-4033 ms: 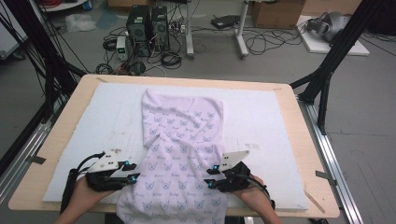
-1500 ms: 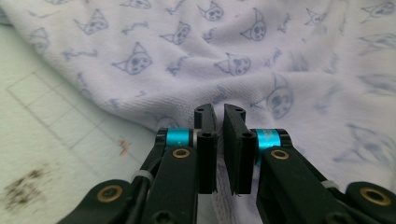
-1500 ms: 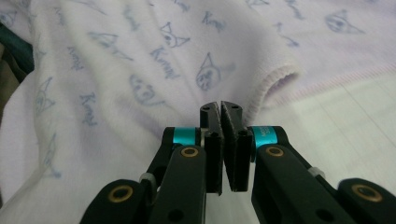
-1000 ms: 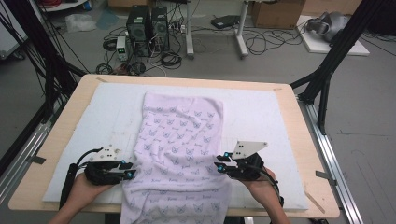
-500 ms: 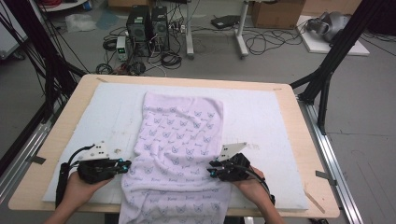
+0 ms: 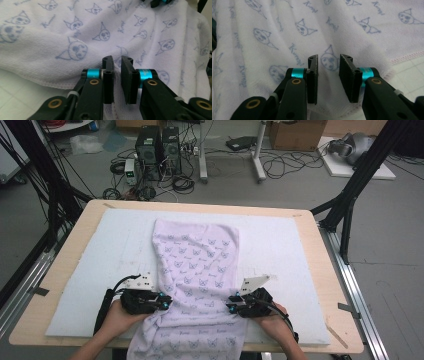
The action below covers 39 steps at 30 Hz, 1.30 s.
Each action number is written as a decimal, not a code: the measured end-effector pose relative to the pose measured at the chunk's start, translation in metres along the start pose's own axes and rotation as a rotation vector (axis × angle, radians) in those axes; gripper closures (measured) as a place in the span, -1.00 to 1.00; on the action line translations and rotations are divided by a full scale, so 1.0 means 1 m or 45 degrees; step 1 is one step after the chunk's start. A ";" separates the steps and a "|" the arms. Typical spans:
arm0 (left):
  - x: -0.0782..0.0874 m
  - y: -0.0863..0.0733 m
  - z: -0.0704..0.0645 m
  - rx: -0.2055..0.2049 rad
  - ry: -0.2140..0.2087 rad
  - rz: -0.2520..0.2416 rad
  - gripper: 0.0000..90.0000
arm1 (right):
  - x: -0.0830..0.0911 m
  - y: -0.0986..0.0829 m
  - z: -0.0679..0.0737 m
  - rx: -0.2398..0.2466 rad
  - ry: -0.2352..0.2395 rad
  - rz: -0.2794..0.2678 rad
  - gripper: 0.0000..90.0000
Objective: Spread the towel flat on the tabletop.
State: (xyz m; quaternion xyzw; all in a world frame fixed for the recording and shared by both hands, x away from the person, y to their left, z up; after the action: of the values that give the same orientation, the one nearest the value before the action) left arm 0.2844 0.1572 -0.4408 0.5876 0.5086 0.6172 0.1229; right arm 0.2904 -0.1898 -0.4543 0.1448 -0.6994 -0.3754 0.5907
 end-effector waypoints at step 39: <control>0.081 -0.011 0.052 0.068 0.315 -0.096 0.88 | -0.002 0.000 -0.002 0.001 0.008 -0.009 0.46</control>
State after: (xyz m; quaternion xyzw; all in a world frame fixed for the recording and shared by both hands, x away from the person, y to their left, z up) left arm 0.3009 0.2477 -0.4112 0.4906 0.5577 0.6662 0.0668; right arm 0.2931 -0.1893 -0.4555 0.1485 -0.6971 -0.3768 0.5916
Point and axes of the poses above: each handheld gripper's, and its own axes: x roughly backward along the jaws, y roughly out of its top, z roughly to its left, the point moved 2 cm from there along -x, roughly forward along the jaws, and after that the axes turned 4 degrees about x, right-handed, at the moved point
